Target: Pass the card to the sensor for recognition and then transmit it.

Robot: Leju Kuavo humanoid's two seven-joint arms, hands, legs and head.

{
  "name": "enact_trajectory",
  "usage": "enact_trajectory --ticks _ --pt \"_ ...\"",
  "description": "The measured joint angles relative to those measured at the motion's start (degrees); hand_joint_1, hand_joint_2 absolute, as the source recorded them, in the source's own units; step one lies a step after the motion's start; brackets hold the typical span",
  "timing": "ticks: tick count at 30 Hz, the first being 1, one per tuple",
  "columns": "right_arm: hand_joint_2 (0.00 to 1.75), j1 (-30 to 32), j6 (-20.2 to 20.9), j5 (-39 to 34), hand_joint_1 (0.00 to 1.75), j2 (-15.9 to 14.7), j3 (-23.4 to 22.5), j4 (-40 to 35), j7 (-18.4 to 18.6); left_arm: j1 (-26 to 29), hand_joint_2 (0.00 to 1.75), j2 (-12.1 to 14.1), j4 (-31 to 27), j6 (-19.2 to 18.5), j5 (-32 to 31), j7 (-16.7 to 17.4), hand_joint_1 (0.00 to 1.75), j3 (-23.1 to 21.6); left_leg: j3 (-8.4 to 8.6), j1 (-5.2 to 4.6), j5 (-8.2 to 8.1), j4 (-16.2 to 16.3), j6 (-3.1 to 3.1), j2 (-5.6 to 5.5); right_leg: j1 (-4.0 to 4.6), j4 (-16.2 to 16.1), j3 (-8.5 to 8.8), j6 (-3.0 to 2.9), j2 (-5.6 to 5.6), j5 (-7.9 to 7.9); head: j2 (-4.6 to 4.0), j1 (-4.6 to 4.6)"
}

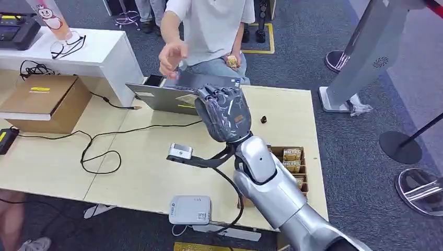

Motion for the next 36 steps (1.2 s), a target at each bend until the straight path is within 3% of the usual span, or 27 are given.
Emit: enact_trajectory --ticks 11,21,22,36 --pt "1.75 -4.4 -2.8 5.8 1.75 1.0 -3.4 9.0 4.3 -1.0 0.0 1.4 3.1 2.3 0.5 0.5 0.0 -2.7 0.0 0.0 0.01 0.0 0.0 0.0 0.0 0.0 0.0 0.0 0.0 0.01 0.0 0.02" --pt "1.75 -5.4 -2.8 6.0 1.75 1.6 -4.9 13.8 5.0 -1.7 0.0 2.5 5.2 2.9 0.9 0.6 0.0 -4.4 0.0 0.0 0.01 0.0 0.0 -0.01 0.0 0.0 0.0 -0.01 0.0 0.0 0.0 -0.02" --pt "1.75 -5.5 -2.8 6.0 0.0 1.7 -5.1 14.2 5.0 -1.7 0.0 2.6 5.4 2.9 0.9 0.6 0.0 -4.5 -0.01 0.0 0.01 0.0 0.0 -0.01 0.0 0.0 0.0 -0.01 0.0 0.0 0.0 0.0" --pt "1.75 -5.4 -2.6 4.6 0.0 2.2 -5.7 15.6 2.7 -2.0 0.0 3.5 7.5 4.1 2.8 0.8 0.0 -5.9 0.0 0.0 0.01 0.0 0.0 0.0 0.0 0.0 -0.01 -0.01 0.01 0.0 0.0 0.0"
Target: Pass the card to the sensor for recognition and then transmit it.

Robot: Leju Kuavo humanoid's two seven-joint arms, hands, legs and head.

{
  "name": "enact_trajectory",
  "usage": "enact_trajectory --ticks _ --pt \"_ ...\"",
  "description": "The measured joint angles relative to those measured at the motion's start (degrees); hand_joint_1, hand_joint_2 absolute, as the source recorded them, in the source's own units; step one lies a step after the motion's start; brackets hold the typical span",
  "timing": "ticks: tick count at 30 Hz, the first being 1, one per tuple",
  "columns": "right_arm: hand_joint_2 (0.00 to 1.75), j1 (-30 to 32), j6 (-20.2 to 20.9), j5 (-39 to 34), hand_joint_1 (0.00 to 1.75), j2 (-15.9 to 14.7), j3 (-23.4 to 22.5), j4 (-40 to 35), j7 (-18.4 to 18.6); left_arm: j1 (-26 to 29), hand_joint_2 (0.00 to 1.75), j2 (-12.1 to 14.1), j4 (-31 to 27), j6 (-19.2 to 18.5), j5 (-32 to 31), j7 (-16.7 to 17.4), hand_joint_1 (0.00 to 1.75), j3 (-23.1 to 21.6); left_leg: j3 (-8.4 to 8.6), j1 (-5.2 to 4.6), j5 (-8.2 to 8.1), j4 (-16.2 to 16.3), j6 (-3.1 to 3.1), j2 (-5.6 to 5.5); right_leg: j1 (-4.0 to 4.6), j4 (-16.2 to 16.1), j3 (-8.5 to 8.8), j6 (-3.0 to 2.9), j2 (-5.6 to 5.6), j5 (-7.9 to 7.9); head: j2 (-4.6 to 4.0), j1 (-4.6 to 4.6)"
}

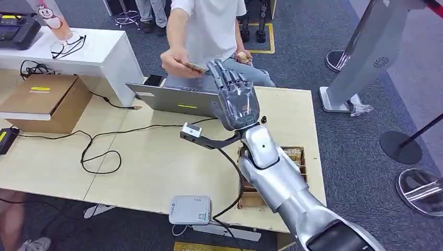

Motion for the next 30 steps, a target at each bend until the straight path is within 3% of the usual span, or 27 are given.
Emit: enact_trajectory --ticks 6,18,30 --pt "1.75 1.3 2.3 -1.5 0.0 0.0 0.0 -2.6 -2.3 -0.1 0.0 0.3 0.5 0.2 1.9 0.4 0.0 -0.5 0.0 0.0 0.0 0.0 0.0 0.0 0.0 0.0 0.0 0.0 0.0 0.0 0.0 0.0" --pt "1.75 6.7 14.8 -7.8 0.0 -2.0 1.7 -14.7 -7.0 0.0 0.0 1.6 2.4 0.5 4.3 0.5 0.0 -1.7 -0.01 0.0 0.0 0.0 0.0 0.0 0.0 0.0 -0.02 0.0 0.0 0.0 0.0 -0.02" --pt "1.75 12.6 19.0 -12.4 0.0 -6.4 4.5 -24.9 -9.2 1.7 0.0 1.7 2.3 -0.5 6.5 -0.1 0.0 -1.4 -0.02 0.0 -0.02 0.0 0.0 0.0 0.0 0.0 -0.02 0.0 0.0 -0.01 0.0 0.0"
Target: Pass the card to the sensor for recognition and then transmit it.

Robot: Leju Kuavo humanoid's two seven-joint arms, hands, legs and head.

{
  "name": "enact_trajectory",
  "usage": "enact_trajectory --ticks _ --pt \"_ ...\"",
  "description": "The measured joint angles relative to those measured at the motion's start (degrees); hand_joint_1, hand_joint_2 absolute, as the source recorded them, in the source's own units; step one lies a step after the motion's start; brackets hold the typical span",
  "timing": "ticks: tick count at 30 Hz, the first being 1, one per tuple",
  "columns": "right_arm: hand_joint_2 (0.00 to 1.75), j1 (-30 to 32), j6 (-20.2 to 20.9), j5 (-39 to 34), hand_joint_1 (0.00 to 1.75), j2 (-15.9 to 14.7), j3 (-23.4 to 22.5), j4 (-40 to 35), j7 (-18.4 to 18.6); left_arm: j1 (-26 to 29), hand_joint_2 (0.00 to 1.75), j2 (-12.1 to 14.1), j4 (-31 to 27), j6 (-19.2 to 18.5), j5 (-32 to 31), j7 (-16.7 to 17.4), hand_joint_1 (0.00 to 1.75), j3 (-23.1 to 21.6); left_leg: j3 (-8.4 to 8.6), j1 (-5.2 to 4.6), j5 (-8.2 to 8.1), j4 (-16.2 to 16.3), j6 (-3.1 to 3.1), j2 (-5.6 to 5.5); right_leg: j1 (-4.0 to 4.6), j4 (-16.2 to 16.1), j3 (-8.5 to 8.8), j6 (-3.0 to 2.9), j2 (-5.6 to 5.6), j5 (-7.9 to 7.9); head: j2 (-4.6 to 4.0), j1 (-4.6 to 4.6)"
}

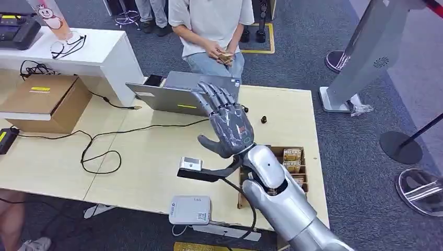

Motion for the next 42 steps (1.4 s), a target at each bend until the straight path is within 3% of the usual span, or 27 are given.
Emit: enact_trajectory --ticks 13,21,25,30,42 --pt "1.75 5.8 1.2 -0.7 0.0 -4.8 0.9 -3.7 -0.5 2.5 0.0 -1.4 -3.0 -2.4 0.1 -0.2 0.0 2.9 0.0 0.0 -0.01 0.0 0.0 0.0 0.0 0.0 0.0 0.0 0.0 0.0 0.0 0.0" --pt "1.75 9.4 3.7 0.1 0.0 -8.4 0.3 -5.7 1.0 3.5 0.0 -2.9 -6.3 -4.6 -1.2 -0.2 0.0 4.9 0.0 -0.01 -0.02 0.0 0.0 -0.01 0.0 0.0 0.0 0.01 -0.01 0.0 0.0 -0.02" --pt "1.75 9.5 3.7 0.1 0.0 -8.5 0.2 -5.9 1.1 3.5 0.0 -3.0 -6.4 -4.7 -1.3 -0.2 0.0 5.0 0.0 -0.01 -0.02 0.0 0.0 -0.01 0.0 0.0 0.0 0.01 -0.01 -0.01 0.0 0.0" --pt "1.75 15.0 8.4 2.1 0.0 -11.9 -4.4 -11.8 2.7 3.8 0.0 -4.0 -8.7 -6.1 -4.1 -0.9 0.0 7.5 -0.02 -0.01 -0.05 0.0 0.03 -0.01 0.0 0.0 0.0 0.02 -0.02 -0.02 0.0 -0.02" --pt "1.75 19.1 15.3 5.0 0.0 -15.0 -10.3 -18.0 4.7 3.8 0.0 -5.6 -11.5 -7.9 -7.7 -2.0 0.0 11.6 -0.01 -0.01 -0.05 0.0 0.03 -0.01 0.0 0.0 0.0 0.02 -0.01 -0.02 0.0 -0.02"
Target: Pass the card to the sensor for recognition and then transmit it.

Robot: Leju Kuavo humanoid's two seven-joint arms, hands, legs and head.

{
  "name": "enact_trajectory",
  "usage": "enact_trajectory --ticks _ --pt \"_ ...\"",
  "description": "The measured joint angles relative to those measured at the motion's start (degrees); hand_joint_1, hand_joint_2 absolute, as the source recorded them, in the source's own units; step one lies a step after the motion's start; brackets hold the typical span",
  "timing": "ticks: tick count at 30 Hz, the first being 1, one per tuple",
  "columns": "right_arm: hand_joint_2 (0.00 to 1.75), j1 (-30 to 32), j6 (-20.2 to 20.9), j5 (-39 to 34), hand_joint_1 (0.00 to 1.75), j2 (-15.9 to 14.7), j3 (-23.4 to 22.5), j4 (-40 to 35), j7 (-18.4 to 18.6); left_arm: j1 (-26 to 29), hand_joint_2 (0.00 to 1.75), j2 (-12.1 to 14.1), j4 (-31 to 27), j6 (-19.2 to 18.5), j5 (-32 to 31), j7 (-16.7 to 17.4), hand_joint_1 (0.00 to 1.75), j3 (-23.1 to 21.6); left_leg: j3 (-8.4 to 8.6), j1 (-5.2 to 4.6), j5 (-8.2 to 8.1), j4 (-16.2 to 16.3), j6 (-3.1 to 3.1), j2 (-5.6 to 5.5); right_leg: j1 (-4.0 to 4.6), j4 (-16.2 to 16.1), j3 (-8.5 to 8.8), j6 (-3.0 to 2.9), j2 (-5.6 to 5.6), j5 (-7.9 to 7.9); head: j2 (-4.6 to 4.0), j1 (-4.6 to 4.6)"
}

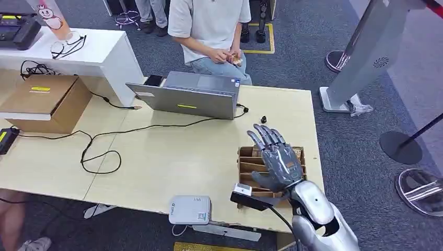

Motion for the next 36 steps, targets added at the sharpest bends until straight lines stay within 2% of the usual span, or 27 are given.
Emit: enact_trajectory --ticks 8,19,27,36 --pt "1.75 1.4 2.7 1.2 0.0 -1.0 -1.4 -2.3 1.1 -0.1 0.0 -0.5 -0.8 -0.1 -1.2 -0.5 0.0 1.4 0.0 0.0 0.0 0.0 0.0 0.0 0.0 0.0 0.0 0.0 0.01 0.0 0.0 0.02" --pt "1.75 3.1 2.7 -0.9 0.0 -2.0 -3.0 -5.2 0.2 -0.1 0.0 -1.0 -1.6 0.1 -2.9 -1.6 0.0 1.6 0.0 0.0 0.0 0.0 0.0 0.0 0.0 0.0 0.0 0.0 0.0 0.0 0.0 0.0" --pt "1.75 3.9 7.7 1.5 0.0 -2.9 -3.0 -5.3 3.2 -0.3 0.0 -1.1 -1.6 0.2 -4.0 -1.8 0.0 2.6 0.0 0.0 0.0 0.0 0.0 0.0 0.0 0.0 0.0 0.0 0.0 0.0 0.0 0.02" --pt "1.75 4.9 10.2 2.4 0.0 -3.3 -2.9 -5.3 5.3 -0.4 0.0 -1.5 -2.5 -0.4 -5.0 -2.2 0.0 3.3 0.0 -0.01 0.0 0.0 0.0 0.0 0.0 0.0 0.0 0.0 0.01 0.0 0.0 0.0"
